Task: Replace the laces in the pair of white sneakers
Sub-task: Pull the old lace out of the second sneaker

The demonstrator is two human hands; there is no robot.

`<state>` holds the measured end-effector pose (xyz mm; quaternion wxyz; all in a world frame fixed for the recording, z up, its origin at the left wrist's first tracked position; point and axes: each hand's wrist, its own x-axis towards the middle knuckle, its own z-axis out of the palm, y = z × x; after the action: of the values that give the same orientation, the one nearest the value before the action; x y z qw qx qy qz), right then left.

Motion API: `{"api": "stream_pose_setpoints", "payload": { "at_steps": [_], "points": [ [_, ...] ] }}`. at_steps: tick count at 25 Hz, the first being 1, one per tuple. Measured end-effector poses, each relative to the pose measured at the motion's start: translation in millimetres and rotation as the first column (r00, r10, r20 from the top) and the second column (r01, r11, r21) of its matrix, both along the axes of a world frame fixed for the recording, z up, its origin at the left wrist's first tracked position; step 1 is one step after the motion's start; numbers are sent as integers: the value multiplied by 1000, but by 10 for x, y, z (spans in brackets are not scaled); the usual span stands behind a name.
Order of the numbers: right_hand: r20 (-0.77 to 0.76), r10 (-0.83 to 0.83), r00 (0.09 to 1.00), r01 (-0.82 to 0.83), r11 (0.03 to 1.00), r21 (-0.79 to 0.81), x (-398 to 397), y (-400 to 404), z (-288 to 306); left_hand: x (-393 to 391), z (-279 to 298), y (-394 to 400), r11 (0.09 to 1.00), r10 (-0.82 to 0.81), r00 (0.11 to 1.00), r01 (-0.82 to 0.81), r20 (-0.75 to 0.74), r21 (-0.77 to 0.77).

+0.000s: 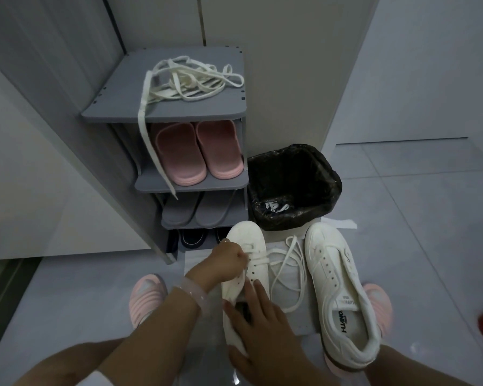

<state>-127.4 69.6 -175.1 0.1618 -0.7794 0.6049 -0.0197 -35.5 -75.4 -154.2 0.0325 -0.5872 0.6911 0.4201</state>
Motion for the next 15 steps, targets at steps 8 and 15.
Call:
{"api": "stream_pose_setpoints", "payload": {
  "at_steps": [8,15],
  "points": [
    [73,-14,997,13,1000,23,43,17,-19,220,217,52,835,537,768,-425,-348,350],
    [89,-55,994,48,996,80,55,50,9,124,24,229,980,154,925,-189,-348,-68]
  ]
}}
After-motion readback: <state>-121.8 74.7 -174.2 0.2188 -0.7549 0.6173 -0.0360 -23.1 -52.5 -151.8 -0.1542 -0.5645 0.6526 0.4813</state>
